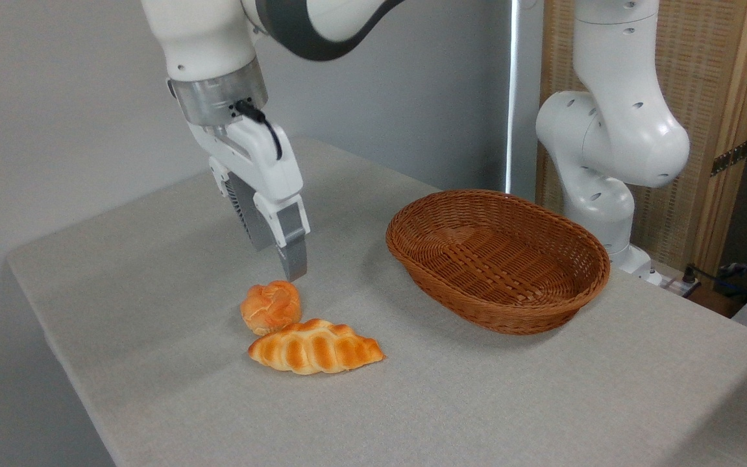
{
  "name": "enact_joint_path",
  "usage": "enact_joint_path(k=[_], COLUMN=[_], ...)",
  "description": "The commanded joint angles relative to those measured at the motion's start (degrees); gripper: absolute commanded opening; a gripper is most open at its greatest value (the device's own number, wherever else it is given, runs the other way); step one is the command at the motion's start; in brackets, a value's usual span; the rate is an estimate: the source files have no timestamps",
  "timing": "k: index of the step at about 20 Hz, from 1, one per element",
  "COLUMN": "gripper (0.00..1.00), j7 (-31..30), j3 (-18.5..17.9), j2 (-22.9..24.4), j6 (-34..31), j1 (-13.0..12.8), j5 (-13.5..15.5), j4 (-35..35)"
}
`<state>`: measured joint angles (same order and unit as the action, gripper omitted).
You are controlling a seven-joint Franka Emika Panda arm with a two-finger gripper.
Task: Put bread into the basket
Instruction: 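Move the open gripper down over the small round orange bun, then lower the gripper onto the round bun and close the fingers on it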
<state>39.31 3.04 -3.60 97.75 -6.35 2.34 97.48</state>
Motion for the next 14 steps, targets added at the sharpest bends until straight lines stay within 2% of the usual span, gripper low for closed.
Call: enact_joint_path(k=[1,4,7,14], gripper=[1.00,1.00,1.00,1.00], j7=[0.2,-0.2,-0.4,0.2], j3=[2.5,2.5,2.4,2.3], j2=[5.6,7.6,7.5,7.6], j6=[10.8,17.4,19.9,24.2], j1=[-0.2,-2.9,-5.2,-6.2], j5=[0.1,0.6,0.9,0.0], j4=[12.2,18.3,20.6,24.1])
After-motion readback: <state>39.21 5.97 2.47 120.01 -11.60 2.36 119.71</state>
